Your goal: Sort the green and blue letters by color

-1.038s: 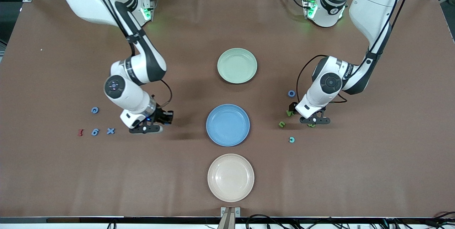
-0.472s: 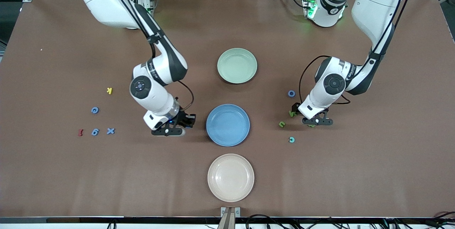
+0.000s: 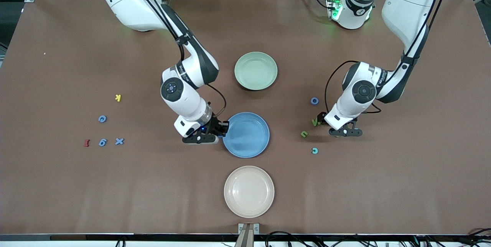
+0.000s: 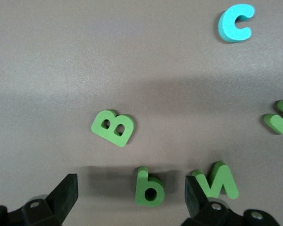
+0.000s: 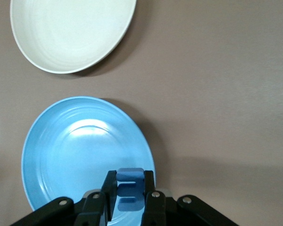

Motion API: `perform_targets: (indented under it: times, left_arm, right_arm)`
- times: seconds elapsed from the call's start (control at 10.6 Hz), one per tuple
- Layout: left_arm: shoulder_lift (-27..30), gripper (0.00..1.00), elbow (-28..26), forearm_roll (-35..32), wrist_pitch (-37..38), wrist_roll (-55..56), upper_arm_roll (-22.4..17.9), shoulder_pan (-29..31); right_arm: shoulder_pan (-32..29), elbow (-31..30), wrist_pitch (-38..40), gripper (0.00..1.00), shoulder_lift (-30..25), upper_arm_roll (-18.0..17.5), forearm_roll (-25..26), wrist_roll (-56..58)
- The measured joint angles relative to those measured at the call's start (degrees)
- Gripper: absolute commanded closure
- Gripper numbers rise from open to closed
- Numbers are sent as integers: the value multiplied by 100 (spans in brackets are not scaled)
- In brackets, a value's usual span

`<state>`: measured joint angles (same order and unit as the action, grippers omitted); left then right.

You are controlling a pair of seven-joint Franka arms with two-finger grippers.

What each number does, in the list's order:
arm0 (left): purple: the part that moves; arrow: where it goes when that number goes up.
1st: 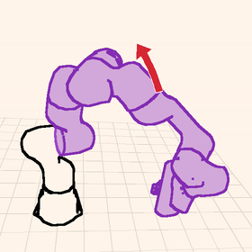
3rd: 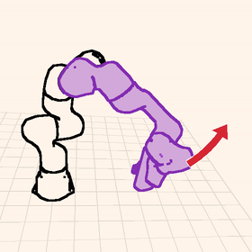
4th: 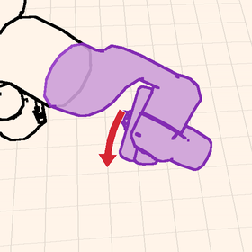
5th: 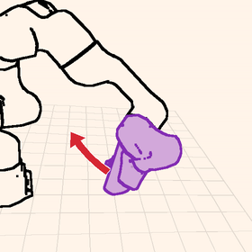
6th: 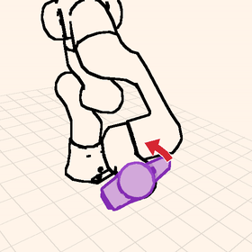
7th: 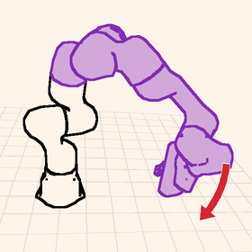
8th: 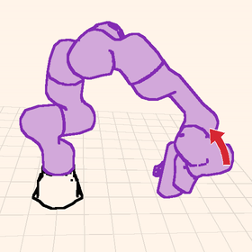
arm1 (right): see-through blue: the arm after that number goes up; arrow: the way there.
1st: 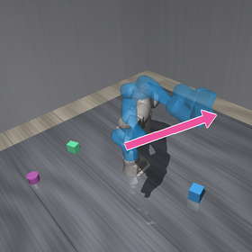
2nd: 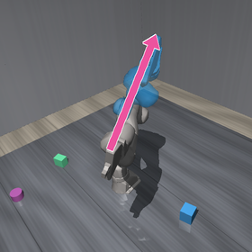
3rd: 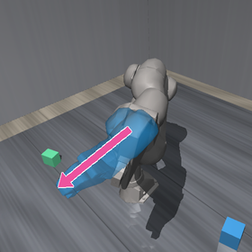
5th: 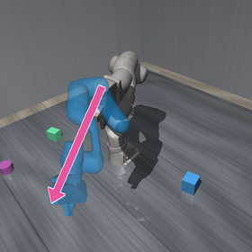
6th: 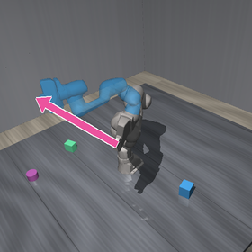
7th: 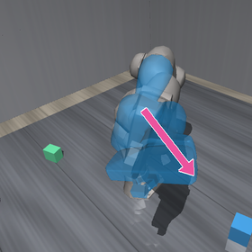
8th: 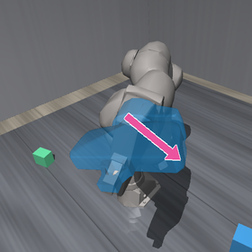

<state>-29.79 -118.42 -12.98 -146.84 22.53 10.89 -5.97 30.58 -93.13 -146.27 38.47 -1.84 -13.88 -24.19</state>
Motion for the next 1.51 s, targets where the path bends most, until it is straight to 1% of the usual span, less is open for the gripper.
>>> perform_targets:
  times: [0.28, 0.38, 0.47, 0.66, 0.76, 0.85, 0.94, 1.13, 1.32, 1.51]
  left_arm:
    - [-24, 0, -34, -9, 80, 0, -2, 2]
    - [-46, 47, -43, -11, 80, 0, -2, 1]
    - [-52, 99, -48, -12, 80, 0, -2, -4]
    - [-51, 100, -46, -13, 79, 0, 1, -12]
    - [-40, 100, -39, -13, 79, 0, 16, -13]
    - [-21, 100, -34, -13, 82, 0, 16, -16]
    - [-6, 100, -32, -13, 83, 5, 15, -16]
    - [26, 100, -32, -14, 116, 43, 14, -21]
    - [23, 100, -21, -14, 111, 80, 15, -24]
    - [34, 100, 60, -14, 83, 417, 59, -43]
  right_arm:
    - [206, 218, -58, 100, 141, 0, -49, -34]
    - [263, 294, -58, 100, 183, -1, -50, -37]
    - [314, 361, -69, 100, 230, -2, -51, -37]
    - [409, 417, -164, 100, 316, -2, -52, -38]
    - [446, 423, -234, 91, 348, -2, -52, -39]
    - [475, 426, -362, 58, 384, -1, -52, -39]
    - [496, 427, -463, 1, 416, -1, -52, -39]
    - [512, 429, -530, 0, 433, -1, -73, -62]
    - [512, 451, -533, 0, 433, 7, -204, -85]
    - [496, 495, -534, 0, 433, 32, -237, -86]
